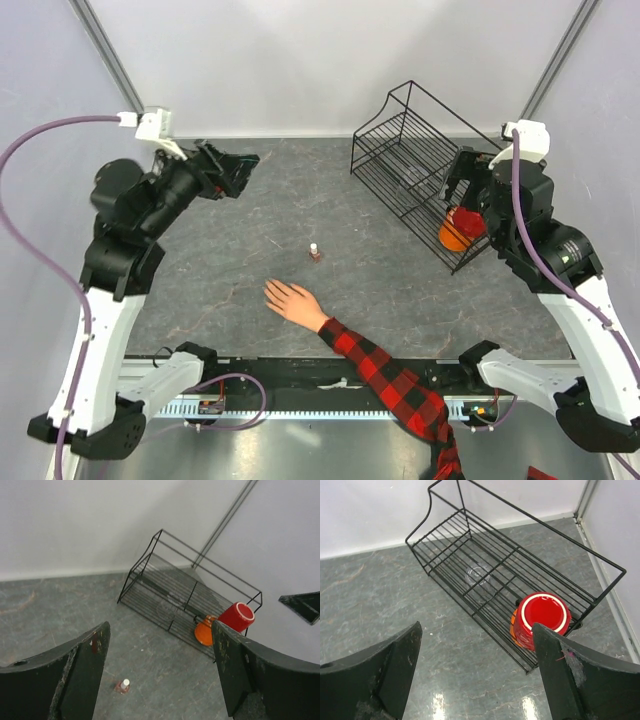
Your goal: Paint the nails
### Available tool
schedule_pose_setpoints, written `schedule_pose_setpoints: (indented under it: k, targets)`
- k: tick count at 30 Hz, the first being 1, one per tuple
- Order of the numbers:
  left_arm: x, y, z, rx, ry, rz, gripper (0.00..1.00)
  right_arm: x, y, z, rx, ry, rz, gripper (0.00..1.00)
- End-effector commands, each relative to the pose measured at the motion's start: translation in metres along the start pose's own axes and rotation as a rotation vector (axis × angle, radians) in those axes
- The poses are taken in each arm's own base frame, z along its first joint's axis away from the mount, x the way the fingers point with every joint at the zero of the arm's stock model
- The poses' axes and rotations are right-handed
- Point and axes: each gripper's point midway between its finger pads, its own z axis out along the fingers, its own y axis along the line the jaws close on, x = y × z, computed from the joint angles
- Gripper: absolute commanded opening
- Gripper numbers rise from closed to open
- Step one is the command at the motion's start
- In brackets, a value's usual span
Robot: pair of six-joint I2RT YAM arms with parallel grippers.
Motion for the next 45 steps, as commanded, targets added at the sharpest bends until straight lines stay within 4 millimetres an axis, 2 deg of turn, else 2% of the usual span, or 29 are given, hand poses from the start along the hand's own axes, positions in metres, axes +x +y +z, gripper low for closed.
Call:
schedule_pose_setpoints:
  k: [1,3,5,6,8,9,10,11,12,13,16,17,18,19,20,21,22,23,25,26,28,29,32,36,45]
  targets:
    - [0.044,0.021,0.026,-0.017,0.151,0.017,0.85,-0.018,0.004,0.003,-0.005,-0.101,0.087,0.98]
    - [0.067,0.033,0.042,-0.033,0.220,0.008,0.83,-0.001,0.021,0.008,-0.100,-0.069,0.058,0.98]
    - [0.090,0.046,0.060,-0.059,0.286,0.013,0.81,0.025,0.035,0.023,-0.139,0.029,0.007,0.98]
    - [0.099,0.045,0.066,-0.054,0.313,0.024,0.81,0.045,0.042,0.025,-0.167,0.118,-0.024,0.98]
    - [0.117,0.048,0.078,-0.062,0.362,0.032,0.81,0.066,0.060,0.035,-0.186,0.216,-0.061,0.98]
    - [0.139,0.045,0.089,-0.046,0.420,0.045,0.81,0.074,0.063,0.034,-0.174,0.241,-0.090,0.98]
    - [0.150,0.044,0.095,-0.043,0.449,0.051,0.81,0.086,0.079,0.031,-0.213,0.268,-0.152,0.98]
    - [0.159,0.046,0.100,-0.065,0.465,0.064,0.81,0.090,0.082,0.030,-0.203,0.273,-0.193,0.98]
    - [0.179,0.045,0.108,-0.065,0.516,0.084,0.79,0.101,0.080,0.028,-0.187,0.309,-0.247,0.98]
    - [0.186,0.045,0.113,-0.073,0.532,0.096,0.75,0.110,0.090,0.028,-0.211,0.346,-0.297,0.98]
    - [0.209,0.050,0.123,-0.107,0.579,0.124,0.70,0.132,0.098,0.025,-0.261,0.430,-0.316,0.98]
    - [0.217,0.053,0.123,-0.120,0.597,0.129,0.70,0.135,0.099,0.023,-0.277,0.435,-0.305,0.98]
    - [0.225,0.052,0.122,-0.122,0.614,0.136,0.69,0.126,0.103,0.020,-0.305,0.388,-0.262,0.98]
    - [0.232,0.055,0.121,-0.137,0.627,0.143,0.69,0.139,0.099,0.021,-0.307,0.396,-0.264,0.98]
    - [0.243,0.064,0.117,-0.182,0.648,0.158,0.69,0.140,0.100,0.020,-0.328,0.371,-0.253,0.98]
    - [0.250,0.065,0.114,-0.210,0.658,0.159,0.69,0.125,0.104,0.016,-0.369,0.287,-0.208,0.98]
    - [0.256,0.068,0.110,-0.238,0.664,0.158,0.69,0.142,0.097,0.019,-0.361,0.299,-0.214,0.98]
    - [0.268,0.077,0.104,-0.289,0.682,0.162,0.69,0.144,0.097,0.018,-0.372,0.283,-0.205,0.98]
    - [0.290,0.071,0.098,-0.301,0.721,0.144,0.68,0.152,0.092,0.022,-0.343,0.286,-0.194,0.98]
    - [0.300,0.062,0.095,-0.294,0.741,0.144,0.68,0.158,0.082,0.025,-0.285,0.305,-0.212,0.98]
    - [0.310,0.061,0.093,-0.322,0.752,0.164,0.68,0.167,0.075,0.036,-0.182,0.341,-0.195,0.98]
    - [0.320,0.056,0.093,-0.319,0.771,0.172,0.68,0.168,0.062,0.040,-0.094,0.347,-0.206,0.98]
    - [0.336,0.052,0.093,-0.323,0.802,0.177,0.65,0.179,0.062,0.049,-0.030,0.409,-0.233,0.98]
    - [0.352,0.060,0.091,-0.362,0.834,0.191,0.47,0.191,0.065,0.052,-0.042,0.460,-0.286,0.98]
    - [0.374,0.074,0.089,-0.423,0.871,0.210,0.47,0.193,0.065,0.044,-0.120,0.455,-0.330,0.98]
